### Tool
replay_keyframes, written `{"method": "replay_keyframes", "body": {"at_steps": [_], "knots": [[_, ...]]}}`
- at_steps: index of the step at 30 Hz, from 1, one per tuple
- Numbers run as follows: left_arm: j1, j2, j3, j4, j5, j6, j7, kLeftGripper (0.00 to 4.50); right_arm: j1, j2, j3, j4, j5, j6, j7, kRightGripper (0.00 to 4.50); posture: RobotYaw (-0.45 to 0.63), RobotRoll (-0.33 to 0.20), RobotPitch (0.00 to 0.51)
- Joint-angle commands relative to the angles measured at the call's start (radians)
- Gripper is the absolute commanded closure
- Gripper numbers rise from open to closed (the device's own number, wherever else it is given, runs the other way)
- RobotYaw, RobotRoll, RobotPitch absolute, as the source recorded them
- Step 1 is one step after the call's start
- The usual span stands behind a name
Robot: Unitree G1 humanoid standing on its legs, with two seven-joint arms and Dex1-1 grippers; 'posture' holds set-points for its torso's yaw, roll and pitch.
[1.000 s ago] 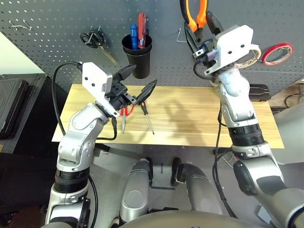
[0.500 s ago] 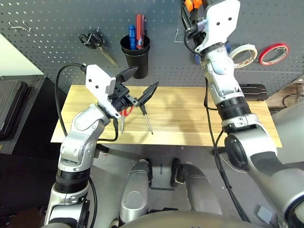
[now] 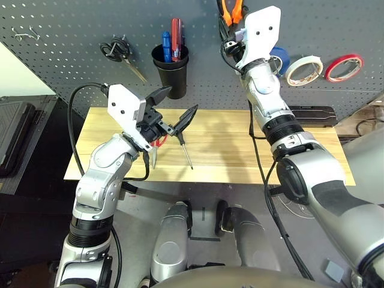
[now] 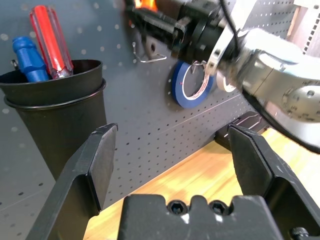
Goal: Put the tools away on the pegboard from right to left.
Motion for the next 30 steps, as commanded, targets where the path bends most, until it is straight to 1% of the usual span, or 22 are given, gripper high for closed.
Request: {"method": "replay_keyframes", "body": {"at_steps": [1,8,10,11,14,15,19,23,26,30], "knots": [[0.017,0.003,-0.01,-0.023,0.008,0.007,0.004,0.0,0.0,0.001,-0.025,0.027,0.013,0.002,-0.012,2.26,0.29,0.0,0.168],[0.013,0.003,-0.016,-0.022,0.009,0.01,0.004,0.0,0.022,0.005,-0.02,0.044,0.012,0.01,0.0,2.26,0.29,0.0,0.166],[0.01,0.004,-0.018,-0.019,0.009,0.011,0.003,0.0,0.03,0.004,-0.017,0.038,0.008,-0.006,0.003,1.52,0.28,0.0,0.165],[0.009,0.004,-0.019,-0.018,0.009,0.011,0.003,0.0,0.035,0.002,-0.015,0.033,0.005,-0.018,0.003,1.35,0.28,0.0,0.165],[0.007,0.005,-0.021,-0.017,0.009,0.013,0.003,0.0,0.053,-0.005,-0.011,0.0,-0.004,-0.075,-0.002,0.23,0.28,0.0,0.165],[0.007,0.005,-0.022,-0.017,0.009,0.013,0.002,0.0,0.06,-0.009,-0.007,-0.015,-0.011,-0.099,-0.004,0.05,0.28,0.0,0.166],[0.005,0.006,-0.025,-0.014,0.01,0.016,0.002,0.0,0.14,-0.049,0.03,-0.153,-0.074,-0.218,-0.008,0.05,0.27,0.0,0.171],[0.015,0.012,-0.028,-0.014,0.014,0.026,0.002,0.0,0.284,-0.093,0.035,-0.369,-0.076,-0.211,0.022,0.05,0.27,0.0,0.177],[0.025,0.016,-0.026,-0.014,0.015,0.041,0.009,0.0,0.417,-0.13,0.048,-0.562,-0.043,-0.143,0.092,0.05,0.26,0.0,0.184],[0.043,0.029,-0.032,-0.008,0.028,0.077,0.018,0.0,0.623,-0.198,0.064,-0.812,0.016,0.056,0.208,0.05,0.25,0.0,0.195]]}}
